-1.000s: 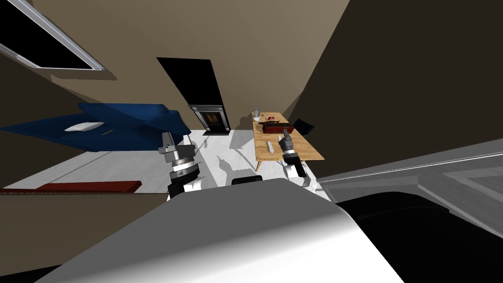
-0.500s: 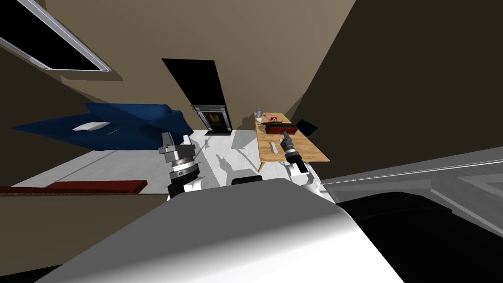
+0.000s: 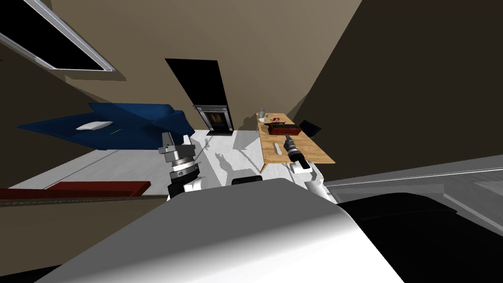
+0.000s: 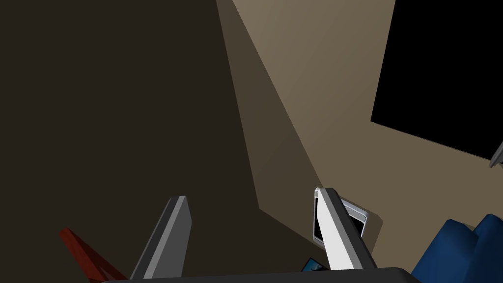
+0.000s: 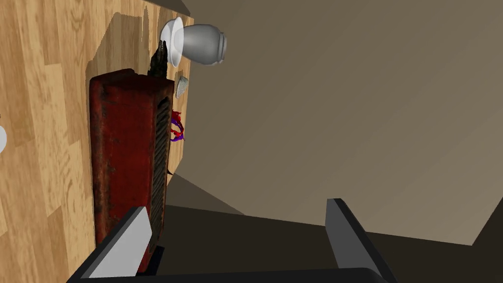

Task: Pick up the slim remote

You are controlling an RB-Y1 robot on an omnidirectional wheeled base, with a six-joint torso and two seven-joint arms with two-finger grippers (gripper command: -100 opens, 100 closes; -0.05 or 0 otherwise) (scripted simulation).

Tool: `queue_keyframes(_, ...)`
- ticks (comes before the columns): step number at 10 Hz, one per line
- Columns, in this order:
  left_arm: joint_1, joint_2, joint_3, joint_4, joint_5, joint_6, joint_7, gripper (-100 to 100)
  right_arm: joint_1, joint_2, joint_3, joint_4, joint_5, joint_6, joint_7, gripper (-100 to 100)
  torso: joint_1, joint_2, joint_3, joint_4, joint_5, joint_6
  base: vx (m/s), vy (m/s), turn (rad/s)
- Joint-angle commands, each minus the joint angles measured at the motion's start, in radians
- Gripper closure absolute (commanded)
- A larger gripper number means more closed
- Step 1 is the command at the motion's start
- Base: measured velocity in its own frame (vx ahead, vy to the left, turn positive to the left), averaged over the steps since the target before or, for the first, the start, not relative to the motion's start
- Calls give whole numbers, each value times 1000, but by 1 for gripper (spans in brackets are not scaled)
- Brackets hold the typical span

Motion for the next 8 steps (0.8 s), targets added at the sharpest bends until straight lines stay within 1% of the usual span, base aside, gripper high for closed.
queue_keyframes(1,0,0,0,0,0,0,0,0,-17,-26,-23,50,-7,50,-21,-100,0,0,0,0,0,0,61,96,15)
queue_keyframes(2,0,0,0,0,0,0,0,0,-17,-26,-23,52,-7,80,-21,-100,1,-1,0,0,0,0,56,71,4)
queue_keyframes(3,0,0,0,0,0,0,0,0,-33,-49,-45,90,-15,118,-41,-100,0,-1,0,0,0,0,78,80,20)
queue_keyframes(4,0,0,0,0,0,0,0,0,-33,-49,-45,93,-15,143,-41,-100,0,-2,-1,0,0,0,67,75,5)
queue_keyframes(5,0,0,0,0,0,0,0,0,-49,-70,-69,135,-25,174,-61,-100,0,-1,-1,0,0,0,84,85,6)
queue_keyframes(6,0,0,0,0,0,0,0,0,-49,-70,-69,135,-25,204,-61,-100,0,-2,-1,0,0,0,78,63,-5)
queue_keyframes(7,0,0,0,0,0,0,0,0,-65,-88,-93,171,-35,236,-80,-100,-1,-2,-1,0,0,0,92,60,3)
queue_keyframes(8,0,0,0,0,0,0,0,0,-65,-88,-93,177,-35,261,-80,-100,-1,-3,-2,-1,0,0,84,44,-4)
